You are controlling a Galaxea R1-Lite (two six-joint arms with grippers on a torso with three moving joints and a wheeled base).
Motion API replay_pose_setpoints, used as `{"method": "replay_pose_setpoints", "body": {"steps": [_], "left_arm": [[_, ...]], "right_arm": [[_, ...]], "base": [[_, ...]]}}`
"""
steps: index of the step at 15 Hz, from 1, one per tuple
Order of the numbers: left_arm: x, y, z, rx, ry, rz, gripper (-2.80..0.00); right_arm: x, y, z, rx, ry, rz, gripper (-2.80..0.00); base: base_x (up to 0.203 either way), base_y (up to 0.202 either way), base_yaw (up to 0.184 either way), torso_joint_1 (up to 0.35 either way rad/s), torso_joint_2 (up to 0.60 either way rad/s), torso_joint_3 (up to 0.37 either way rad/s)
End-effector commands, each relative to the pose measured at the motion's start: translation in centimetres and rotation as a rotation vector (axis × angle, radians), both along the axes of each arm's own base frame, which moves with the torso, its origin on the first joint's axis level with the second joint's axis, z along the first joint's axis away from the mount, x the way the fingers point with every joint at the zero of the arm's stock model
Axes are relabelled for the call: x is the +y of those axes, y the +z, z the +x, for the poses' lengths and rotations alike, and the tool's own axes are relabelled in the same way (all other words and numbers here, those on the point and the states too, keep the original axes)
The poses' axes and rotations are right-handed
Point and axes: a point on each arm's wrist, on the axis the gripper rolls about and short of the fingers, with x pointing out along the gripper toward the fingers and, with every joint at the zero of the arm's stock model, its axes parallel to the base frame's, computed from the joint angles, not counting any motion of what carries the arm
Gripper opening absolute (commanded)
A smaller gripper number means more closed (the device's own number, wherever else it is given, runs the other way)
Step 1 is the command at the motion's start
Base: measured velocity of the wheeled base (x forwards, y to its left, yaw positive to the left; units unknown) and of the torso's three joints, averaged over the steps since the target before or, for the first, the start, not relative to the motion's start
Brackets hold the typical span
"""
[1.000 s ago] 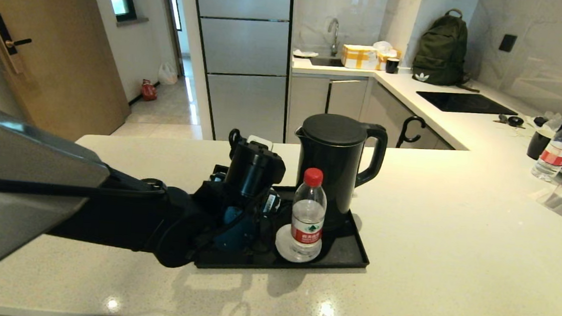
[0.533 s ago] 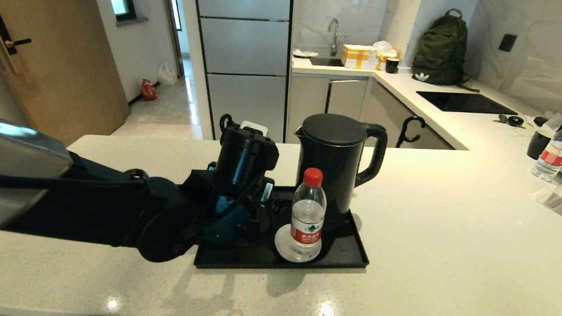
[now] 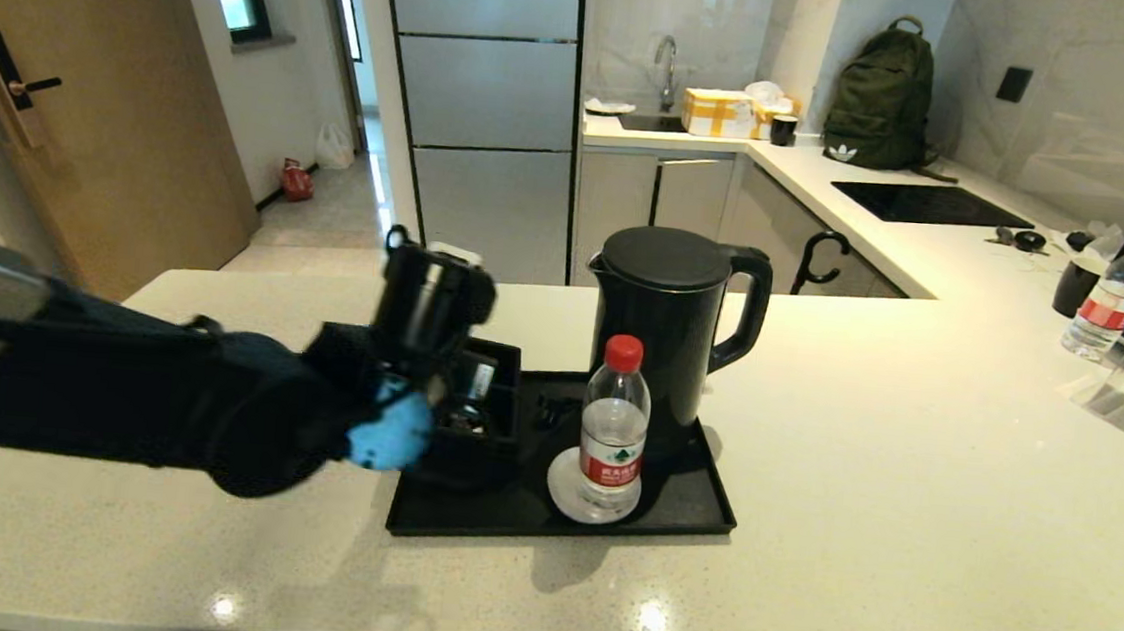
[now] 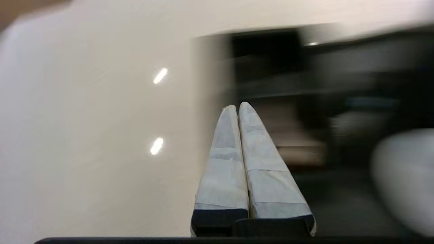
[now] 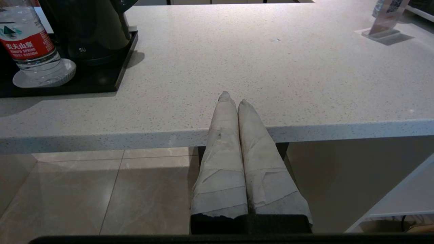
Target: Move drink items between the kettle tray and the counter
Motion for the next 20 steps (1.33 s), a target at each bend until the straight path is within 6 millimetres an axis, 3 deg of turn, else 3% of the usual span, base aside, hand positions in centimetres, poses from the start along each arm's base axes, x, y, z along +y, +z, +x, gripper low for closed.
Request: {"method": "replay_pose_setpoints", "body": {"steps": [1, 2, 3, 5, 6, 9, 14, 17, 19, 20], "left_arm": [[8.9, 4.7, -1.8, -0.060, 0.203, -0.052, -2.80], [14.3, 7.5, -4.6, -0.120, 0.343, -0.088, -2.80], [18.3, 9.1, -8.1, -0.162, 0.471, -0.109, -2.80], [21.5, 9.2, -13.0, -0.146, 0.607, -0.127, -2.80], [21.9, 8.8, -14.3, -0.116, 0.630, -0.137, -2.80], [21.6, 8.3, -15.9, -0.074, 0.614, -0.148, -2.80], [20.4, 9.4, -20.0, -0.085, 0.471, -0.204, -2.80], [20.3, 9.4, -20.2, -0.074, 0.454, -0.203, -2.80], [19.6, 9.5, -22.9, -0.075, 0.394, -0.192, -2.80], [19.0, 9.6, -25.5, -0.114, 0.357, -0.185, -2.80]], "right_arm": [[0.0, 0.0, 0.0, 0.001, 0.000, -0.001, -2.80], [0.0, 0.0, 0.0, 0.001, 0.000, -0.001, -2.80], [0.0, 0.0, 0.0, 0.001, 0.000, -0.001, -2.80], [0.0, 0.0, 0.0, 0.001, 0.000, -0.001, -2.80], [0.0, 0.0, 0.0, 0.001, 0.000, -0.001, -2.80], [0.0, 0.0, 0.0, 0.001, 0.000, -0.001, -2.80], [0.0, 0.0, 0.0, 0.001, 0.000, -0.001, -2.80], [0.0, 0.0, 0.0, 0.001, 0.000, -0.001, -2.80], [0.0, 0.0, 0.0, 0.001, 0.000, -0.001, -2.80], [0.0, 0.0, 0.0, 0.001, 0.000, -0.001, -2.80]], "base": [[0.000, 0.000, 0.000, 0.000, 0.00, 0.000], [0.000, 0.000, 0.000, 0.000, 0.00, 0.000], [0.000, 0.000, 0.000, 0.000, 0.00, 0.000], [0.000, 0.000, 0.000, 0.000, 0.00, 0.000], [0.000, 0.000, 0.000, 0.000, 0.00, 0.000], [0.000, 0.000, 0.000, 0.000, 0.00, 0.000], [0.000, 0.000, 0.000, 0.000, 0.00, 0.000], [0.000, 0.000, 0.000, 0.000, 0.00, 0.000], [0.000, 0.000, 0.000, 0.000, 0.00, 0.000], [0.000, 0.000, 0.000, 0.000, 0.00, 0.000]]}}
